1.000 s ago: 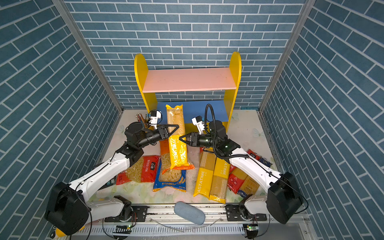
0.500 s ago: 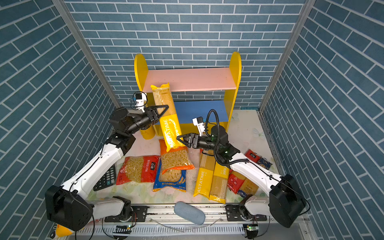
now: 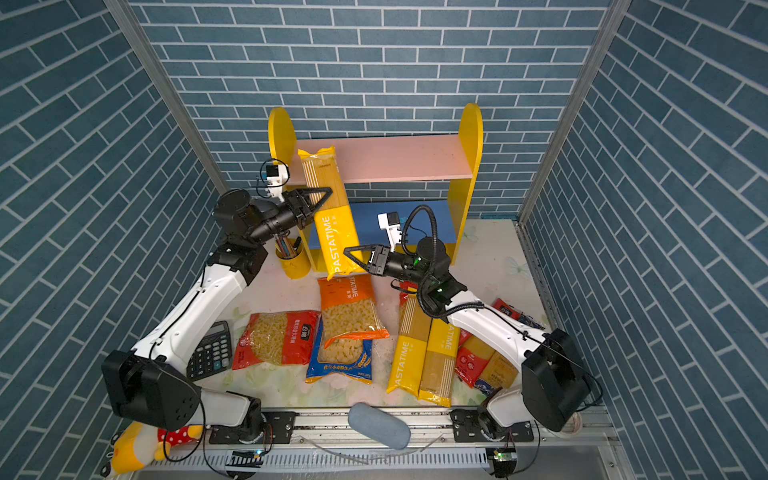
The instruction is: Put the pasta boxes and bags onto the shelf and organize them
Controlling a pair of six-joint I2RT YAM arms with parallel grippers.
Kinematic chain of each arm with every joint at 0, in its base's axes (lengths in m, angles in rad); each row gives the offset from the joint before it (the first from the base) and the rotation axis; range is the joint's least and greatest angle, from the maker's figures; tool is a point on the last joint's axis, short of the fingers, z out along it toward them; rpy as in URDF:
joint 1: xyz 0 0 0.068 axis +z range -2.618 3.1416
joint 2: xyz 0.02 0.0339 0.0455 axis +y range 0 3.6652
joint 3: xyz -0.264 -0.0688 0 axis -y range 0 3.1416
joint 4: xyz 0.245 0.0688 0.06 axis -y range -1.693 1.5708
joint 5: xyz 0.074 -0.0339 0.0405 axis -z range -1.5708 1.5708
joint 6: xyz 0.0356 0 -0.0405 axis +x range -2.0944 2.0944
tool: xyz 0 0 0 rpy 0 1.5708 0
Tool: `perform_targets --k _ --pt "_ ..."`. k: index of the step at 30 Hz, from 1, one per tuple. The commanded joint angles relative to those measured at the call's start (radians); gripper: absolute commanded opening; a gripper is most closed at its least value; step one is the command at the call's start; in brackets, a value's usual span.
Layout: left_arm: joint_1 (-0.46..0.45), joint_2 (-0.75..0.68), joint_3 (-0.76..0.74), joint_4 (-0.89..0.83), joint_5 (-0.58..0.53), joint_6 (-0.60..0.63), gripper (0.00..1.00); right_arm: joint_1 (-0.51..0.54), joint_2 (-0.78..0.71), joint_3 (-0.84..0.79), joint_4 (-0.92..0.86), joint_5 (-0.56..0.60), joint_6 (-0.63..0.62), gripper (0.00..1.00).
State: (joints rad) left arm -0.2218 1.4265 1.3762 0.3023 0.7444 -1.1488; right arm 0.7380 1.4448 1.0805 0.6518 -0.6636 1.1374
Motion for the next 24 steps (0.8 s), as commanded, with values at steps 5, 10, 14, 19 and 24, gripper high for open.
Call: perform_targets --k 5,10,14,19,24 --pt "0.156 -0.12 -0.014 -0.041 -0.021 0.014 0.7 0.003 0.166 0.413 -0.028 0.131 0.045 0.01" --pt "0.273 -0.268 -0.145 -0.218 -0.046 0.106 0.75 0.001 0.329 0.706 -0.179 0.239 0.113 0.0" --pt "0.292 -0.382 -0.18 -0.412 -0.108 0.255 0.75 0.002 0.487 0.953 -0.322 0.3 0.168 0.0" --pt "0.288 -0.508 -0.269 -0.541 -0.17 0.346 0.75 0.006 0.683 1.229 -0.384 0.313 0.261 0.0" --pt "0.285 -0.589 -0.371 -0.587 -0.177 0.365 0.75 0.032 0.828 1.447 -0.493 0.32 0.262 0.0"
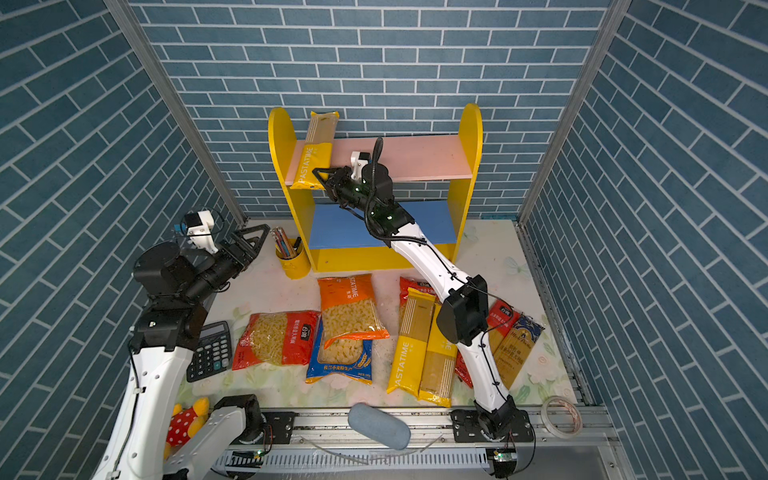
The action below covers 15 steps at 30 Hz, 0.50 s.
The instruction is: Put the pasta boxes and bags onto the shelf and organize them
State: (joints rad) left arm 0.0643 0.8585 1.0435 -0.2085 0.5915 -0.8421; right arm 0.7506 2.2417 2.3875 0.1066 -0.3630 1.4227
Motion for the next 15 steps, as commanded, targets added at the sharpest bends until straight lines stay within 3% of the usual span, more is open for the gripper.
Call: perform_targets --k 1,7,12,15 --pt "-0.001 -0.032 -0.049 -0.086 -0.028 0.061 0.75 0.025 0.056 0.18 0.033 0.018 -0.021 0.0" --pt "-0.003 -0.047 -0.069 -0.09 -0.023 0.062 0.75 0.044 0.074 0.193 -0.001 0.027 -0.006 0.0" --pt "-0.012 -0.052 -0.074 -0.086 -0.018 0.055 0.75 0.042 0.019 0.121 0.021 -0.001 -0.043 0.42" --pt "-0.018 -0.061 -0.084 -0.086 -0.02 0.058 0.75 0.04 -0.042 0.001 0.078 -0.013 -0.052 0.53"
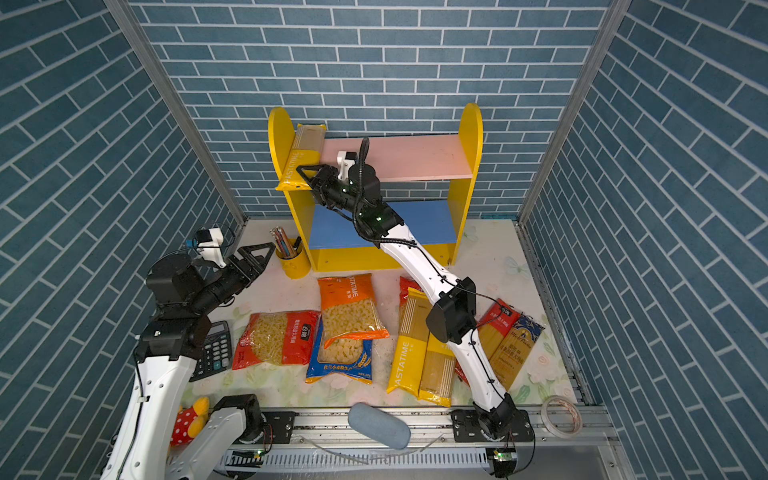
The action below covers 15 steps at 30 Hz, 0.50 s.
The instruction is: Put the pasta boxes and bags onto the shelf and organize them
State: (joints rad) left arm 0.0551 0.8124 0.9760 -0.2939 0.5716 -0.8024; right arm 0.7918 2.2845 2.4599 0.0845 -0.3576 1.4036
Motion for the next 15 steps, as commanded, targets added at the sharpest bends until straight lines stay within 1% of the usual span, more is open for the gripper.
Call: perform_targets --k 1,4,7,10,12,15 --pt "-0.012 -0.017 -0.021 -0.002 -0.001 0.018 0.75 0.0 -0.123 -0.112 0.118 -0.021 -0.032 0.54" --pt "-0.025 -0.022 -0.039 0.004 -0.005 0.018 0.75 -0.001 -0.198 -0.253 0.175 -0.031 -0.036 0.57" --pt "-0.077 -0.034 -0.064 0.029 -0.032 0.028 0.75 -0.008 -0.289 -0.407 0.215 -0.046 -0.064 0.59" --pt "-0.182 -0.045 -0.091 0.038 -0.113 0.074 0.75 -0.011 -0.398 -0.564 0.22 -0.047 -0.123 0.61" --pt "-0.269 -0.046 -0.107 0.039 -0.184 0.111 0.76 -0.013 -0.473 -0.672 0.221 -0.052 -0.16 0.62" --pt "-0.414 -0.032 -0.129 0.047 -0.296 0.169 0.76 -0.02 -0.589 -0.877 0.244 -0.072 -0.2 0.61"
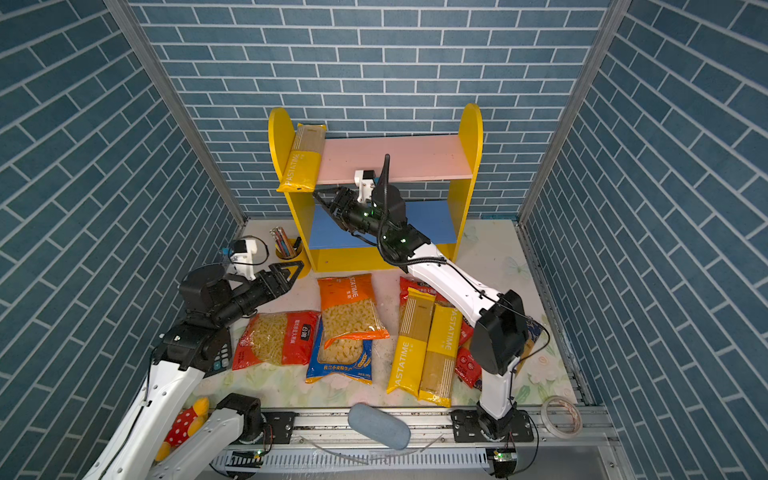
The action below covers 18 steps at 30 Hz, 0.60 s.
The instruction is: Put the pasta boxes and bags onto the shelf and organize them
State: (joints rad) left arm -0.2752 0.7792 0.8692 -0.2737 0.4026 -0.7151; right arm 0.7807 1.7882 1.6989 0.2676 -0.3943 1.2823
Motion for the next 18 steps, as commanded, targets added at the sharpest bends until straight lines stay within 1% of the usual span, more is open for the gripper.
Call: perform_targets --k 1,4,8,10,12,14,16,18 --pt "-0.14 0.015 -0.029 0.027 -0.172 0.102 0.76 -0.012 -0.137 -0.21 0.071 -0.043 -0.09 0.61" --pt "-0.313 0.074 -0.058 0.051 -0.282 0.144 0.76 -0.024 -0.271 -0.479 0.058 -0.045 -0.139 0.58" --pt "-0.525 0.213 -0.082 0.122 -0.377 0.16 0.76 -0.053 -0.461 -0.795 -0.114 0.025 -0.223 0.57" --pt "-0.608 0.3 -0.07 0.151 -0.401 0.16 0.75 -0.081 -0.568 -0.907 -0.216 0.046 -0.252 0.56" --pt "-0.672 0.396 -0.056 0.19 -0.398 0.16 0.75 -0.113 -0.679 -0.981 -0.364 0.09 -0.295 0.57" --pt "-0.717 0.494 -0.036 0.228 -0.375 0.151 0.74 -0.172 -0.765 -1.03 -0.521 0.091 -0.347 0.57" --pt "-0.737 0.577 -0.016 0.269 -0.332 0.136 0.72 -0.225 -0.809 -1.059 -0.647 0.087 -0.39 0.57" --pt "-0.745 0.647 0.003 0.294 -0.292 0.118 0.71 -0.244 -0.826 -1.089 -0.706 0.09 -0.406 0.57"
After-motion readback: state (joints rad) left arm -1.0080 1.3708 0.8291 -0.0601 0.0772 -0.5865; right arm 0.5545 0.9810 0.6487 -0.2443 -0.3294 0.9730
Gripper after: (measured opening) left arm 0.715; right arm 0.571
